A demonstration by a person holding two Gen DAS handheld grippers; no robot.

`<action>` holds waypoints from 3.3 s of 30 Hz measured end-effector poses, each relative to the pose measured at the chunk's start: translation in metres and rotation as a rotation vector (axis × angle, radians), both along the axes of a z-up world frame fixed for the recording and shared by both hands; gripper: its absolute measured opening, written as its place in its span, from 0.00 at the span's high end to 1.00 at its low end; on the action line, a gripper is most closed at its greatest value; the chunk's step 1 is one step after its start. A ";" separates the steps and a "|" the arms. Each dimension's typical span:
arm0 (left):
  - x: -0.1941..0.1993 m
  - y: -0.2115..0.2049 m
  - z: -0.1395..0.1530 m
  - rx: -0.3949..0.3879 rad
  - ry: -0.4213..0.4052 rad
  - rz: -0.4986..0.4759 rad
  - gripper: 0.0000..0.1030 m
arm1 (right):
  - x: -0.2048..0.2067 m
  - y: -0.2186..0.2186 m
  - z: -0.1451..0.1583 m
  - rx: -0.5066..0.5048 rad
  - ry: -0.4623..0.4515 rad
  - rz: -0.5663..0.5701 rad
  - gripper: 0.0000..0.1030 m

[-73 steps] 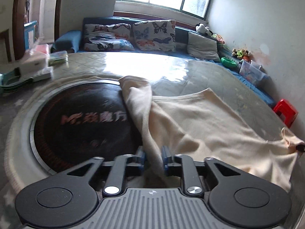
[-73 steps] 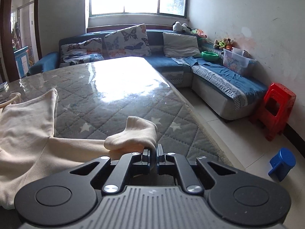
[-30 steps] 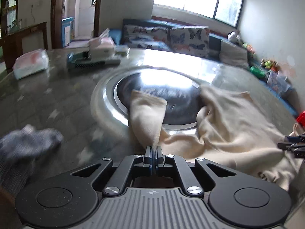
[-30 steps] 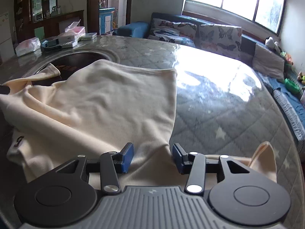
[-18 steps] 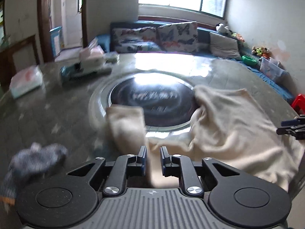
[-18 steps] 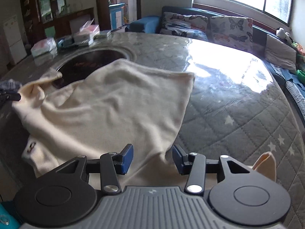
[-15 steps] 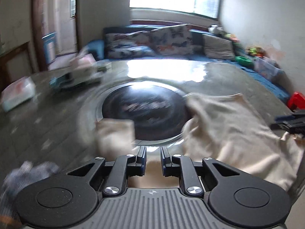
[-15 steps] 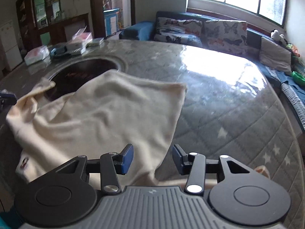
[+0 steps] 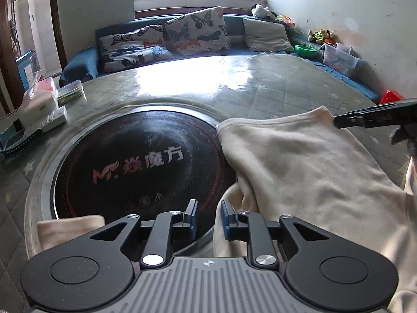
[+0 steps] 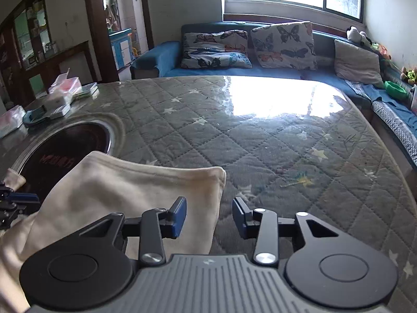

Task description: Fold clothes

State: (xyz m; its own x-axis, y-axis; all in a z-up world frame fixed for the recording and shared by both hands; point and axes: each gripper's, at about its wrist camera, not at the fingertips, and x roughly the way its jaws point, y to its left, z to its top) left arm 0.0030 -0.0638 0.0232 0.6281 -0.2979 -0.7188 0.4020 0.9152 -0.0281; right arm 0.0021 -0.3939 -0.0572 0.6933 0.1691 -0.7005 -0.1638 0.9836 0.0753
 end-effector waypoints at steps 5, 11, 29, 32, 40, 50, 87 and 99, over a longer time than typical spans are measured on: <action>-0.002 -0.003 -0.001 -0.009 -0.018 -0.055 0.79 | 0.025 0.004 -0.017 0.016 0.015 -0.033 0.69; -0.004 -0.007 -0.003 -0.002 -0.030 -0.102 0.82 | 0.020 0.011 -0.007 -0.014 -0.046 -0.029 0.94; -0.049 -0.004 0.021 -0.014 -0.126 -0.167 0.94 | -0.061 -0.021 -0.009 -0.088 -0.029 -0.141 0.94; -0.051 -0.002 0.027 -0.072 -0.096 -0.248 0.93 | -0.064 -0.018 -0.012 -0.101 -0.019 -0.131 0.94; -0.010 0.002 0.028 -0.153 -0.074 -0.121 0.67 | -0.066 -0.022 -0.014 -0.091 -0.014 -0.135 0.93; 0.043 -0.029 0.009 -0.067 -0.053 -0.118 0.50 | -0.062 -0.022 -0.014 -0.078 -0.016 -0.140 0.91; -0.089 -0.088 -0.006 0.076 -0.206 -0.664 0.76 | -0.058 -0.025 -0.015 -0.044 -0.018 -0.158 0.91; -0.003 -0.023 0.031 -0.067 -0.231 -0.193 0.94 | -0.031 -0.019 0.012 -0.071 -0.061 -0.116 0.94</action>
